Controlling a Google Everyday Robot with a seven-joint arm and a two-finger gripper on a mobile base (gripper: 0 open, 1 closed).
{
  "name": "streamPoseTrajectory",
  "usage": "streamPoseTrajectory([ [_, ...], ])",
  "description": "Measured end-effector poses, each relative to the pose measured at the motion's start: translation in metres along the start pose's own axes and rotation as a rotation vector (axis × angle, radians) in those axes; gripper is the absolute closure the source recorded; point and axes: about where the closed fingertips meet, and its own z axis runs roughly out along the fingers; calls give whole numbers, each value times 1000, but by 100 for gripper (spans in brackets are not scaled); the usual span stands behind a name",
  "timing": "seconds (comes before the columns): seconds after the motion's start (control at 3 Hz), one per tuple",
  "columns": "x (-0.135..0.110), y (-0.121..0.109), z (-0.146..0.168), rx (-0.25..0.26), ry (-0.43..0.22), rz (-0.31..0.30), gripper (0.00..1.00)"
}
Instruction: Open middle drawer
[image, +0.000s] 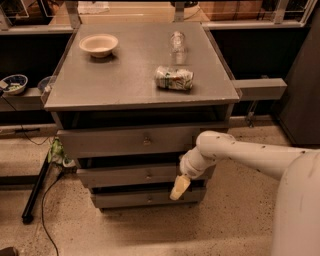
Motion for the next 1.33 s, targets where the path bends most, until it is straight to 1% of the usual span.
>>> streamPoseTrajectory([
  [0.33, -10, -10, -6, 49, -23, -6, 0],
  [0.67, -10, -11, -2, 50, -19, -7, 0],
  [1.0, -15, -23, 11, 42, -27, -19, 0],
  [1.33, -15, -24, 14, 39, -27, -19, 0],
])
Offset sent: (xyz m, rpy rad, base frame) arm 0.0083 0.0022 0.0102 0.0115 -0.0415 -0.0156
